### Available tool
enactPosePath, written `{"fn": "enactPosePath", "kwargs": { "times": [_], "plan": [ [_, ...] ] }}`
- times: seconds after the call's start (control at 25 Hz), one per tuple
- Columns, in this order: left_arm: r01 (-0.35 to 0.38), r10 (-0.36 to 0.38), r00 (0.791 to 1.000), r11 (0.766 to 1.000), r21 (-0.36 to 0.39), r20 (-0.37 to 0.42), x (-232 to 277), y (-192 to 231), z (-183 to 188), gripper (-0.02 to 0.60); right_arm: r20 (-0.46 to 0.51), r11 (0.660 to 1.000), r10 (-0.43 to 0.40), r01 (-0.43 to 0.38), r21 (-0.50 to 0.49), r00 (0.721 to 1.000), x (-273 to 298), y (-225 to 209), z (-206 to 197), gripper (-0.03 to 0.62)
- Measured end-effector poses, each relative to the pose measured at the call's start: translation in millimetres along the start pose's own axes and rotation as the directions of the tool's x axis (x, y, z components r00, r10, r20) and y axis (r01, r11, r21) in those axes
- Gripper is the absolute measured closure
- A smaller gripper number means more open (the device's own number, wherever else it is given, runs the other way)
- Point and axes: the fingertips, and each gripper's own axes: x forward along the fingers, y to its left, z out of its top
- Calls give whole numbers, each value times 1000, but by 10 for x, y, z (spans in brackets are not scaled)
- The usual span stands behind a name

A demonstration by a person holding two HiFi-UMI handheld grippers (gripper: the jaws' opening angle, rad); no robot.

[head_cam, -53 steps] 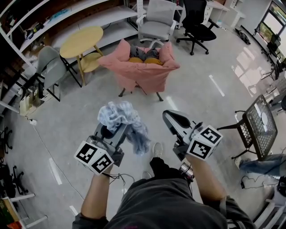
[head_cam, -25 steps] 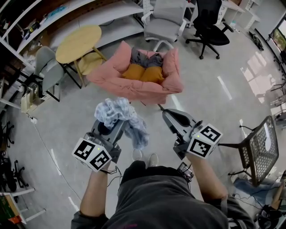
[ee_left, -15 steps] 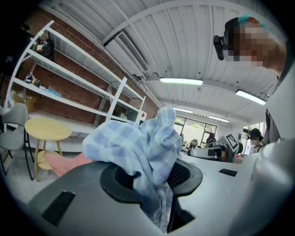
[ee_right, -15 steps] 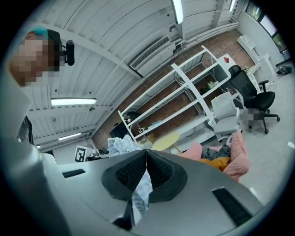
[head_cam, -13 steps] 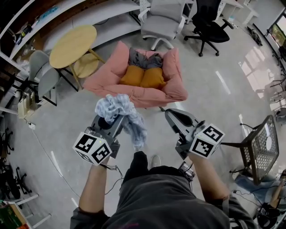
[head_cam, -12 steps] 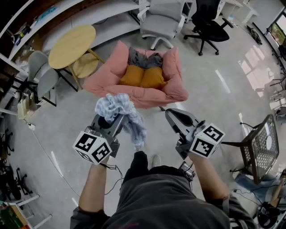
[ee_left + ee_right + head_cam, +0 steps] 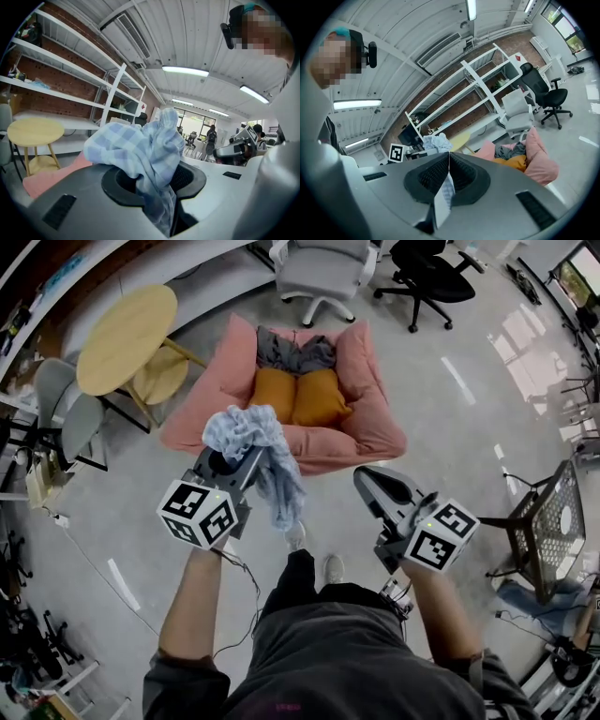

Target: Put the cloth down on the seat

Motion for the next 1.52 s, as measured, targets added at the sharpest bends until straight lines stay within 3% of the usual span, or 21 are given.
{"fn": "enactPosePath", "kwargs": {
  "times": [0.56, 0.8, 1.0, 1.2, 1.32, 1.52],
  "plan": [
    [39, -39, 990, 999, -7, -134, 984, 746, -309, 437, -21, 996, -76, 77, 43, 997, 603, -379, 46, 579],
    [46, -45, 972, 999, 1, -229, 1447, 1041, -518, 420, -34, 995, -88, 89, 48, 996, 880, -545, 129, 579],
    [17, -15, 951, 1000, 3, -309, 1678, 1217, -787, 353, -44, 992, -112, 115, 58, 993, 910, -659, 101, 579],
    [8, -9, 933, 1000, -6, -360, 1782, 1288, -925, 216, -60, 990, -120, 124, 66, 991, 954, -717, 64, 579],
    [-6, 10, 935, 1000, 12, -354, 1803, 1318, -887, 172, -65, 991, -110, 115, 72, 992, 986, -728, 60, 579],
    [-14, 18, 951, 1000, 15, -310, 1698, 1201, -740, 172, -64, 994, -85, 89, 62, 994, 937, -656, 82, 579]
  ]
}}
